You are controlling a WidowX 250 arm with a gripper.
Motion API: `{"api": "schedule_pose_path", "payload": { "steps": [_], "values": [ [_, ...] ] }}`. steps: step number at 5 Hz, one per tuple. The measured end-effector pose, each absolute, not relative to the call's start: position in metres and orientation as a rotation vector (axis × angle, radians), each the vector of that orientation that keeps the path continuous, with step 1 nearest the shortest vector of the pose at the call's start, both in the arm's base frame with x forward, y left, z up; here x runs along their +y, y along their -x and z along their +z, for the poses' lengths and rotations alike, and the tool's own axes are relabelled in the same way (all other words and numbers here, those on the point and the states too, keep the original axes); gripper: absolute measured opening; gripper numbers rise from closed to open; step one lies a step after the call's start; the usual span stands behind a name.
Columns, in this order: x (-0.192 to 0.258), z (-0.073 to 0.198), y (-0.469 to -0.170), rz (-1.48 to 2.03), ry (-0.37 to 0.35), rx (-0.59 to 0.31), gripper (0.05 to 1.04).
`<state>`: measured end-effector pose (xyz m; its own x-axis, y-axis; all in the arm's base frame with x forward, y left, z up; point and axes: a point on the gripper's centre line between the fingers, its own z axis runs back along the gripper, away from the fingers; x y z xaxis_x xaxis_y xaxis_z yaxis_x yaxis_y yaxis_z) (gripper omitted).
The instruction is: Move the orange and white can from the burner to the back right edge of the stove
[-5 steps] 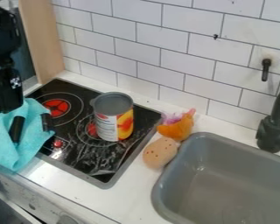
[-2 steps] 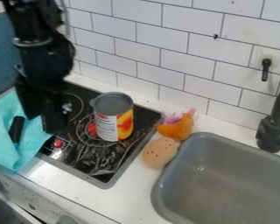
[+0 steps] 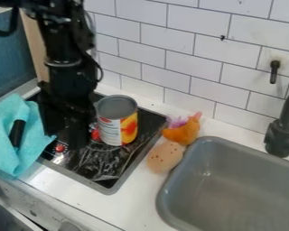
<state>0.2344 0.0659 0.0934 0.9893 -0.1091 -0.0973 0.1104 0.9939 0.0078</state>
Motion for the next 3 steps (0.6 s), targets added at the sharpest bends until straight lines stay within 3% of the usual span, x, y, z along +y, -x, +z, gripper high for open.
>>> {"api": "schedule_pose_path", "payload": {
  "steps": [3],
  "values": [
    [0.067, 0.078, -0.287, -0.046, 0.006, 0.051, 1.000]
  ]
}}
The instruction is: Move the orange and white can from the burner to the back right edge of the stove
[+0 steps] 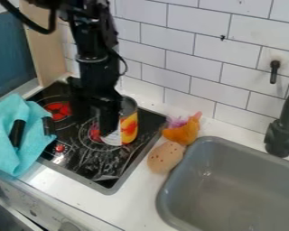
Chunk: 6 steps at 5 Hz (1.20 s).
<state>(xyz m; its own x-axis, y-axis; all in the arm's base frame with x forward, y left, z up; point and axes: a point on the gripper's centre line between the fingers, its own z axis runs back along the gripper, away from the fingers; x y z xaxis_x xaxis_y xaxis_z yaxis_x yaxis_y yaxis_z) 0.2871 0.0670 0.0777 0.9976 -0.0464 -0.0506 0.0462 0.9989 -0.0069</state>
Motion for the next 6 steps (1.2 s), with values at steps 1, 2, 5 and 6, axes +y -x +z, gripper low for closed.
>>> {"api": "schedule_pose_path", "payload": {
  "steps": [1, 2, 5, 6],
  "values": [
    [0.059, 0.069, -0.294, -0.054, -0.017, 0.068, 1.000],
    [0.055, 0.060, -0.297, -0.039, -0.037, 0.082, 1.000],
    [0.054, 0.065, -0.325, -0.016, -0.016, 0.018, 1.000],
    [0.054, 0.066, -0.326, 0.005, -0.015, 0.018, 1.000]
  ]
}}
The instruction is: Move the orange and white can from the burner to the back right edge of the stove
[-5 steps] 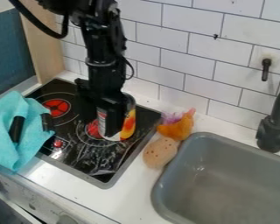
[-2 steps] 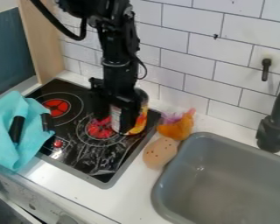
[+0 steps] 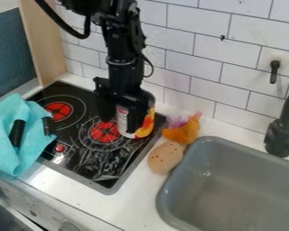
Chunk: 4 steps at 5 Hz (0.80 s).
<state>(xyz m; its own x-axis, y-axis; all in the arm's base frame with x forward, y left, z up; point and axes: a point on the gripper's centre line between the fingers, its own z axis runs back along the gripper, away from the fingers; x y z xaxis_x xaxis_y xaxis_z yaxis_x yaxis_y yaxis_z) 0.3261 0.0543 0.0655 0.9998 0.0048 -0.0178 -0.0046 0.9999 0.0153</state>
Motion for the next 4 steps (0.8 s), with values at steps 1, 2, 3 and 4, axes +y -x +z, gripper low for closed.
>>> {"api": "schedule_pose_path", "payload": {
  "steps": [1, 2, 3, 4],
  "values": [
    [0.055, 0.065, -0.330, 0.022, -0.015, 0.013, 1.000],
    [0.059, 0.065, -0.337, 0.048, -0.006, -0.005, 1.000],
    [0.062, 0.065, -0.341, 0.076, 0.005, -0.038, 1.000],
    [0.060, 0.060, -0.336, 0.090, 0.007, -0.018, 1.000]
  ]
}}
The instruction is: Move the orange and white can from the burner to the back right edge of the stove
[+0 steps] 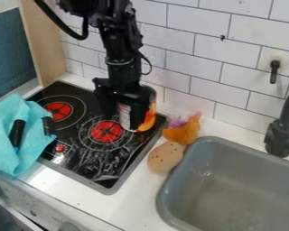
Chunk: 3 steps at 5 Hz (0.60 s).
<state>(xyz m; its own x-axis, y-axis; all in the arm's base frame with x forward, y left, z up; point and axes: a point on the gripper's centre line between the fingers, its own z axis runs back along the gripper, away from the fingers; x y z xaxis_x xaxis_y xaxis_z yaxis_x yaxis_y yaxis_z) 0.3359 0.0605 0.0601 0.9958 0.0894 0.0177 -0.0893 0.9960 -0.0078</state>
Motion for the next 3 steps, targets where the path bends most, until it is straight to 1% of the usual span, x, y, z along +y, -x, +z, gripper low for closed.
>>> {"api": "schedule_pose_path", "payload": {
  "steps": [1, 2, 3],
  "values": [
    [0.061, 0.053, -0.323, 0.094, -0.012, 0.022, 1.000],
    [0.058, 0.073, -0.306, 0.058, -0.015, 0.002, 1.000],
    [0.055, 0.097, -0.280, -0.023, -0.016, 0.006, 1.000]
  ]
}}
